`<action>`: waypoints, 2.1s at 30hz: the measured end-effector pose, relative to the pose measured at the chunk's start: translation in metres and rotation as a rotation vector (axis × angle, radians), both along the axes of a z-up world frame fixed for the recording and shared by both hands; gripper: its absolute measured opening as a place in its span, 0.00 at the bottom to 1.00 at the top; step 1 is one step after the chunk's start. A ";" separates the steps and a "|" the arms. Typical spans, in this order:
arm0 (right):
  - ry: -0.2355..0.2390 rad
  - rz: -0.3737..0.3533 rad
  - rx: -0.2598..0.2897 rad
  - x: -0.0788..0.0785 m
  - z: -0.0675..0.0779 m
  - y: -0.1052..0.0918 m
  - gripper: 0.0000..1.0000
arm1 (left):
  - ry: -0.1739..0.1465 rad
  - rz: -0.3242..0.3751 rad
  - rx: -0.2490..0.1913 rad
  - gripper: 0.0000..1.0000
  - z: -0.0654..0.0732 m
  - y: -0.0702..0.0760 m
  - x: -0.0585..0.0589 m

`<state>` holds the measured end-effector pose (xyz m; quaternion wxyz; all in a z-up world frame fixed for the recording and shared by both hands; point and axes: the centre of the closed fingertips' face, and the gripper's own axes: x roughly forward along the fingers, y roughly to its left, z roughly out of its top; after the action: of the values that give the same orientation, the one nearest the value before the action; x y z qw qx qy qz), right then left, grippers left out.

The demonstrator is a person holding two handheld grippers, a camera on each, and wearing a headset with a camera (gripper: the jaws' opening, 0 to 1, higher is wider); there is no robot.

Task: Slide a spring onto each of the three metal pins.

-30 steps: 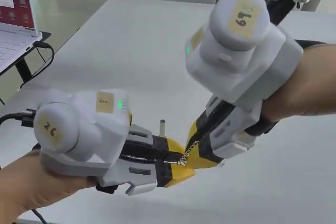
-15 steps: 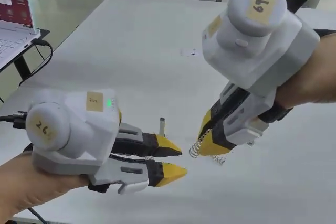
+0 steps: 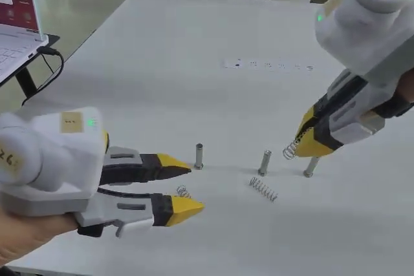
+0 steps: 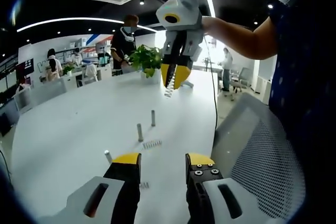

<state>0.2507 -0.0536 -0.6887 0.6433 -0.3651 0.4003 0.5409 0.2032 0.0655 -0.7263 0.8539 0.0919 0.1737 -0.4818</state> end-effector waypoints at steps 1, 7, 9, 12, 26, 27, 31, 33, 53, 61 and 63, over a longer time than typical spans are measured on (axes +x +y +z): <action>-0.001 -0.015 0.004 0.003 0.002 -0.004 0.08 | 0.002 0.010 -0.004 0.30 0.000 0.002 0.001; -0.016 -0.081 0.007 0.019 0.008 -0.023 0.08 | 0.008 0.050 -0.017 0.39 -0.004 0.009 0.006; -0.017 -0.101 0.005 0.024 0.007 -0.029 0.08 | 0.011 0.061 -0.016 0.43 -0.006 0.011 0.007; -0.022 -0.120 -0.014 0.030 0.004 -0.037 0.08 | 0.013 0.085 -0.021 0.51 -0.007 0.015 0.009; 0.004 -0.144 -0.146 0.059 -0.030 -0.053 0.08 | 0.001 0.135 -0.054 0.70 -0.002 0.020 0.011; -0.002 -0.137 -0.176 0.061 -0.034 -0.055 0.08 | 0.001 0.134 -0.058 0.70 -0.001 0.019 0.010; 0.007 -0.122 -0.220 0.064 -0.047 -0.056 0.08 | -0.003 0.119 -0.068 0.74 0.000 0.015 0.007; 0.018 -0.124 -0.229 0.067 -0.052 -0.056 0.08 | -0.001 0.116 -0.072 0.74 0.000 0.014 0.006; 0.054 -0.146 -0.292 0.094 -0.089 -0.066 0.09 | 0.011 0.122 -0.076 0.83 -0.005 0.011 0.004; 0.065 -0.147 -0.290 0.094 -0.093 -0.066 0.09 | 0.013 0.123 -0.075 0.82 -0.006 0.011 0.005; 0.072 -0.149 -0.284 0.094 -0.094 -0.064 0.09 | 0.015 0.123 -0.073 0.82 -0.007 0.011 0.005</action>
<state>0.3445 -0.1180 -0.7826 0.6085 -0.4022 0.5217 0.4425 0.2079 0.0762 -0.7331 0.8833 0.0464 0.1677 -0.4352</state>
